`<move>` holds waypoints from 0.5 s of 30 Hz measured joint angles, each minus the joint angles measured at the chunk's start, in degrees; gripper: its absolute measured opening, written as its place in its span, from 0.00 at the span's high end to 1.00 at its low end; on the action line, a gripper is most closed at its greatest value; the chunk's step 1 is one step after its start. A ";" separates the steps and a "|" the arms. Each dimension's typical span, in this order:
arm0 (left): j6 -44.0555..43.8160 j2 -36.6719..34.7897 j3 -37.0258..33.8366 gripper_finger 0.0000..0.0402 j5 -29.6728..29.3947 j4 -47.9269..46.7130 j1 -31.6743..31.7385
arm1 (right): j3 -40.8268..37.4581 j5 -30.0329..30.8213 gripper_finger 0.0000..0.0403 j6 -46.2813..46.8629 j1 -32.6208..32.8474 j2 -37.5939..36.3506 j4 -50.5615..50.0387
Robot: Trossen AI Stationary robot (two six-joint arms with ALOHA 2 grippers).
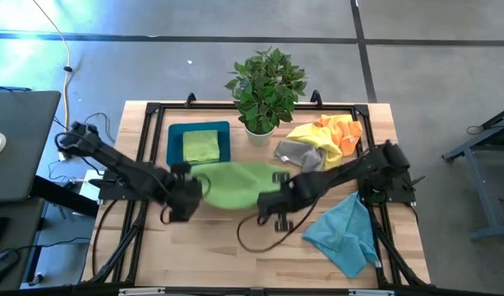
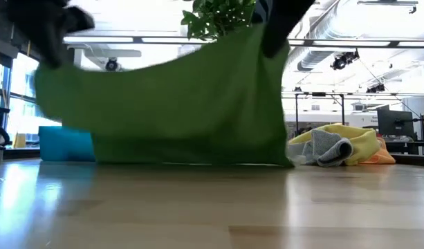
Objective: Fold microfiber towels
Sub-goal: Fold the green towel
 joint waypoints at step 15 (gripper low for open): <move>-1.09 12.08 -1.56 1.00 19.19 14.57 -11.58 | -0.02 -16.55 1.00 9.61 9.36 9.46 15.36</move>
